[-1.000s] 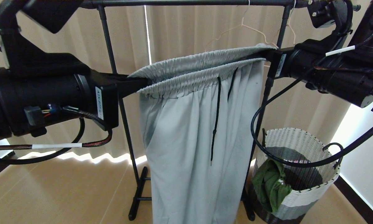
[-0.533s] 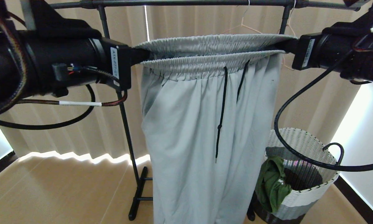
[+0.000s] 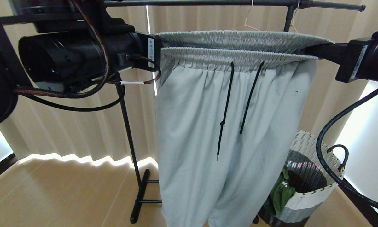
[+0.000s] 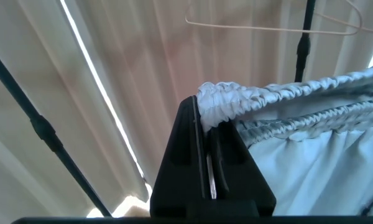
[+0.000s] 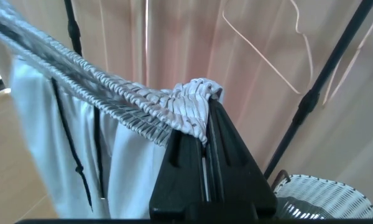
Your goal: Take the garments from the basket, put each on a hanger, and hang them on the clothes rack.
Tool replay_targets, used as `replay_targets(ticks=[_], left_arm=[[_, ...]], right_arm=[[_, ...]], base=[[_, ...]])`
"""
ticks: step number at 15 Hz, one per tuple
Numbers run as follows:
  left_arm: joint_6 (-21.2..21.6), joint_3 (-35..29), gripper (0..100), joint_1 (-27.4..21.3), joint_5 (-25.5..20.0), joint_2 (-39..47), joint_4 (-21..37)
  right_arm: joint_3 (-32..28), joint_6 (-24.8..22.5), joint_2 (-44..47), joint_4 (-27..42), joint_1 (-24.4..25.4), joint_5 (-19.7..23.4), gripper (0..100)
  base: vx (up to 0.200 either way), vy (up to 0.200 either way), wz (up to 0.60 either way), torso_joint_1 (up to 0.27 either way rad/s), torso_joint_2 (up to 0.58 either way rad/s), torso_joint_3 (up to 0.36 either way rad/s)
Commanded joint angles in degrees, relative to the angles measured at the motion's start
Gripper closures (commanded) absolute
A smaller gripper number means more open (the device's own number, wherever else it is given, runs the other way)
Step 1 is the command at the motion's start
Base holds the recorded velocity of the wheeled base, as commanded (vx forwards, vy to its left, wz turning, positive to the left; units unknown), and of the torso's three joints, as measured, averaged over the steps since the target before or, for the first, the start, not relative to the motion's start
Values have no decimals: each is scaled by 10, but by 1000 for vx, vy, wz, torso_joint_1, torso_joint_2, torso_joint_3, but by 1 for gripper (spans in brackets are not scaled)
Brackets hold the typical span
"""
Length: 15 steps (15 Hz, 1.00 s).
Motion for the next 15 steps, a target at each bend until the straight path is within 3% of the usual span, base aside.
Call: replay_targets(ticks=[1,11,14,15], left_arm=[[0,-4,100,1,1,13,0],[0,2,100,1,3,7,2],[0,-10,100,2,3,13,2],[0,-51,100,4,4,35,7]], right_arm=[[3,0,-10,-1,1,0,100],[-14,-5,29,-9,1,0,100],[-8,-5,19,-5,1,-1,100],[-8,-7,-7,3,1,-1,100]], base=[[0,0,0,0,0,0],[0,0,0,0,0,0],[0,0,0,0,0,0],[0,0,0,0,0,0]])
